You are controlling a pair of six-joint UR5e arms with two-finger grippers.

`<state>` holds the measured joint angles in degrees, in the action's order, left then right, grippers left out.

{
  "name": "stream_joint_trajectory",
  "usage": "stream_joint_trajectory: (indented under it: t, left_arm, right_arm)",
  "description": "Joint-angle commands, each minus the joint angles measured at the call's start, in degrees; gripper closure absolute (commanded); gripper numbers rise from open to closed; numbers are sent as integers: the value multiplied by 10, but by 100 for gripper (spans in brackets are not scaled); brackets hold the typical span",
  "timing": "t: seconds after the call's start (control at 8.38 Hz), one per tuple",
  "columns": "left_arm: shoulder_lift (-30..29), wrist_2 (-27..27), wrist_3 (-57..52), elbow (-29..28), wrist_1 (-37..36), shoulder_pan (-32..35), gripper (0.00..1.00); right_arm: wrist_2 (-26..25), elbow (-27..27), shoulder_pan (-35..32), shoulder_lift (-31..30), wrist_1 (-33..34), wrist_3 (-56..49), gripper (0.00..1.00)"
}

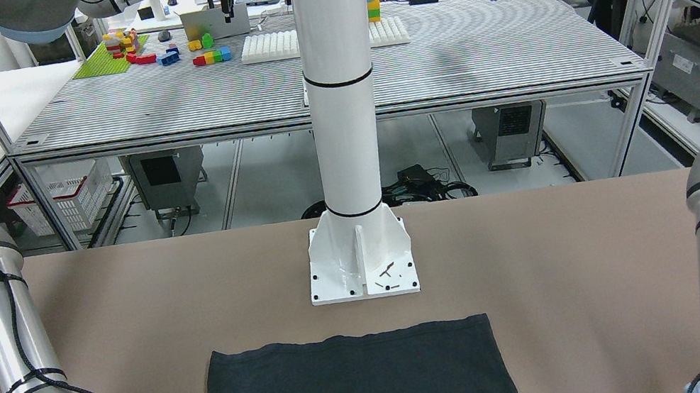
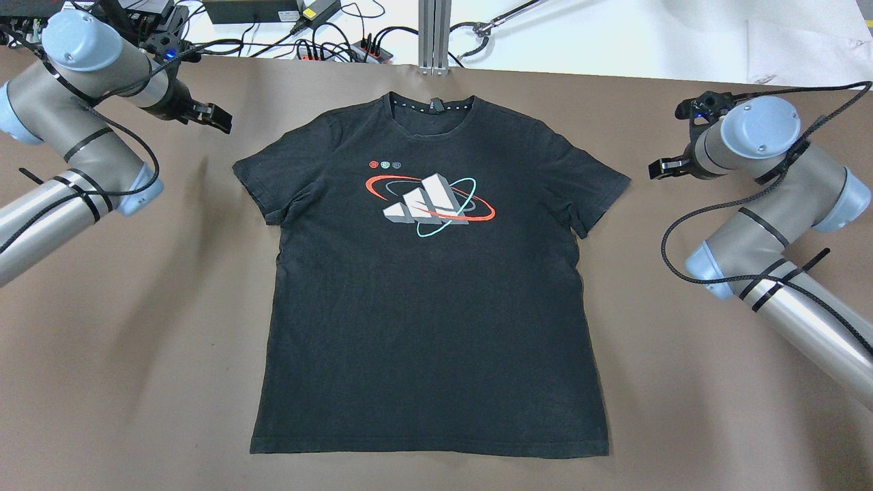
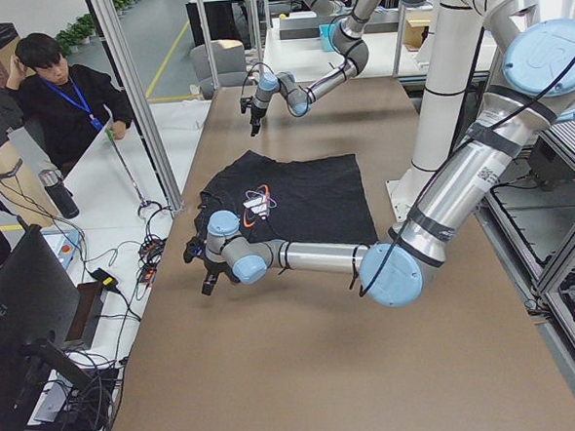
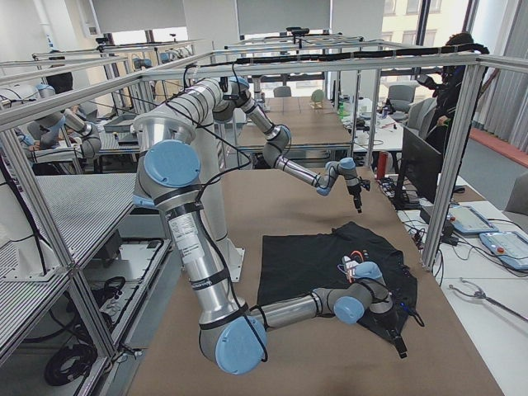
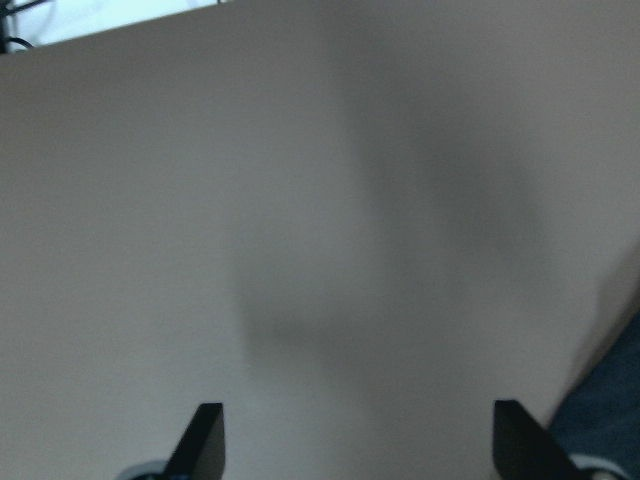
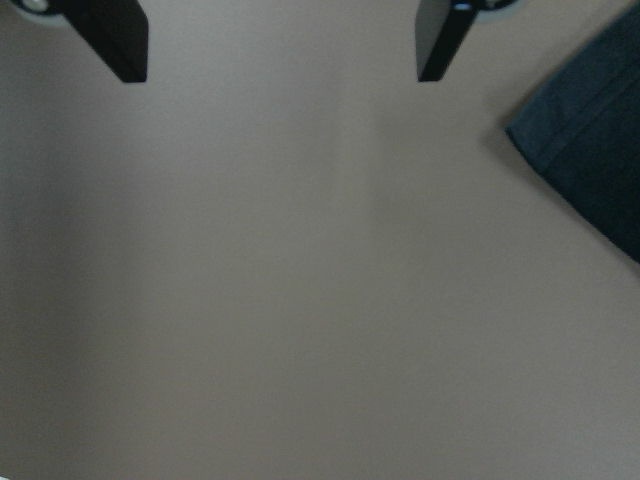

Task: Fold clothes
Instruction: 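Grasp the black t-shirt's sleeve nearest the left gripper and fold it inward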

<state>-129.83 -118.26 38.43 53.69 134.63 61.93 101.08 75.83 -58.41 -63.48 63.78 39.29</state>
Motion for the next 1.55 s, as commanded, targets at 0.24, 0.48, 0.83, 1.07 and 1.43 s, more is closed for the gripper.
stream_joint_trajectory:
  t: [0.24, 0.48, 0.83, 1.07, 1.43]
  left_arm:
    - [3, -6, 64, -33, 78, -50, 10]
    - [2, -7, 68, -32, 79, -50, 38]
    - [3, -14, 68, -28, 79, -49, 94]
    - [3, -14, 64, -26, 78, -49, 100]
    - [-4, -17, 75, -10, 72, -42, 100]
  right_arm:
    - [0, -1, 8, 1, -7, 9, 6]
    - [0, -1, 8, 1, -6, 8, 6]
    - [0, -1, 9, 1, -6, 8, 6]
    - [0, -1, 9, 1, -6, 8, 6]
    - [0, 0, 9, 2, -6, 9, 6]
